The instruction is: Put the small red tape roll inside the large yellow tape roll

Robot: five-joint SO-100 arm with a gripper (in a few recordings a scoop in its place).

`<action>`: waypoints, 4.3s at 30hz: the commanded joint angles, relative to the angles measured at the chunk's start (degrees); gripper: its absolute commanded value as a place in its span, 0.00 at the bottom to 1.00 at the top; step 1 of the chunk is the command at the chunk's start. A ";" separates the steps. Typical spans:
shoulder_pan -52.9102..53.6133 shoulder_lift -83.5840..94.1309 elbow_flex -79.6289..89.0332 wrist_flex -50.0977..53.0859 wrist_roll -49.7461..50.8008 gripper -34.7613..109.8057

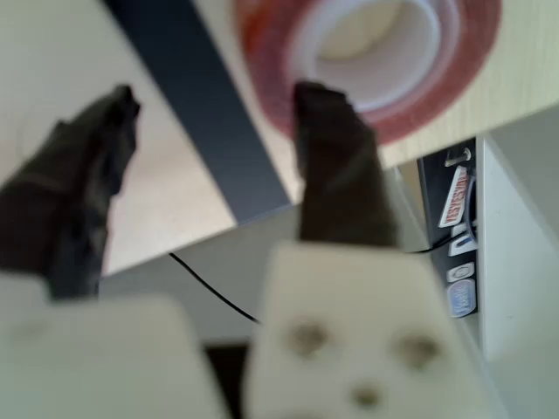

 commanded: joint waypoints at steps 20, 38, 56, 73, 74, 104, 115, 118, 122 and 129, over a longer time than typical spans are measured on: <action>-2.20 -7.29 -6.59 -4.48 -28.21 0.38; -2.11 -28.83 -13.89 -13.45 -21.18 0.24; -32.08 -19.34 -47.81 -6.24 -2.20 0.24; -52.12 -81.65 -151.96 11.07 -0.26 0.24; -52.73 -82.71 -152.58 9.93 -0.26 0.24; -54.84 -95.98 -138.96 -4.22 1.32 0.24; -55.46 -95.89 -140.45 2.99 4.75 0.37; -55.28 -95.36 -141.15 4.48 4.83 0.37; -54.49 -92.72 -143.00 7.91 4.75 0.24; -50.62 -80.86 -143.09 28.39 8.00 0.24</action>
